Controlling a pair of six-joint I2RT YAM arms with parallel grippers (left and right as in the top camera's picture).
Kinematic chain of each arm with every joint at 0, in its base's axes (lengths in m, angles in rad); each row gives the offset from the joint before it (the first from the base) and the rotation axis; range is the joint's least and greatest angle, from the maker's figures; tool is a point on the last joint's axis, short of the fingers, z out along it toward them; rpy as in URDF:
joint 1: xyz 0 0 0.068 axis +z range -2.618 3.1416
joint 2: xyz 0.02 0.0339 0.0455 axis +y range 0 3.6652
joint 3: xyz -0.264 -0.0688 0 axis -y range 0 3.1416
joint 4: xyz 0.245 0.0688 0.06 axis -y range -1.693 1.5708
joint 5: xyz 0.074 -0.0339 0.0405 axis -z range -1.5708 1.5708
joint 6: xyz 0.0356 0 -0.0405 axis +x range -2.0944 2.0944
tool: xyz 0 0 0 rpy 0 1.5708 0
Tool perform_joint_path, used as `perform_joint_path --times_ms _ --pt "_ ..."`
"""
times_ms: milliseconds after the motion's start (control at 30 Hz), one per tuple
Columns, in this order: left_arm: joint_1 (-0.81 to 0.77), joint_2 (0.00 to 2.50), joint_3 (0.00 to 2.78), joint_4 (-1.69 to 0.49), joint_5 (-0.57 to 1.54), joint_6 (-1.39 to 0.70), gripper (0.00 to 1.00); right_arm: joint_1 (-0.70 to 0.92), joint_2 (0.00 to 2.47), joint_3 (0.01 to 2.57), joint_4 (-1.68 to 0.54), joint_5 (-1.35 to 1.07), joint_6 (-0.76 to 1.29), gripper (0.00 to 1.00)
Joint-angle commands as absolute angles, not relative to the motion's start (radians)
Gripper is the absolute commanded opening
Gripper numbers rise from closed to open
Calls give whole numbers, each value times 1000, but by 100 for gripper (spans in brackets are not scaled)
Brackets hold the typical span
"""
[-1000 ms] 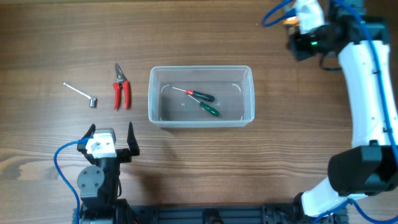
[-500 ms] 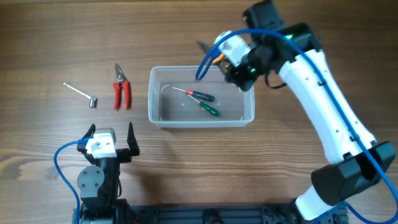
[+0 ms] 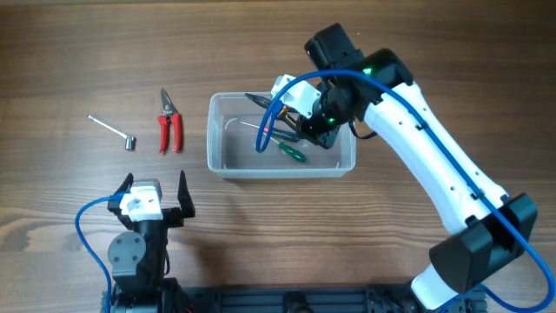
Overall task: Pack container
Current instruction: 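Lift the pliers and carry them toward the container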
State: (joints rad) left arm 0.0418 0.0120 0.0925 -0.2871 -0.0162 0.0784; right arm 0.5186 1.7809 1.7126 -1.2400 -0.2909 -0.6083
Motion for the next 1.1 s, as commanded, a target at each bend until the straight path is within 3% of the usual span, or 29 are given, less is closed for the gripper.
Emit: perform_joint_path --times_ms 0,500,1067 --pt "48 3 89 -285 -4 101 100 523 1753 1645 -1189 -312 -628 4" --pt "48 3 89 -284 -4 101 100 524 1779 1331 -927 -312 -664 4" --pt "48 3 89 -285 -4 101 100 524 1797 1300 -829 -232 -812 4"
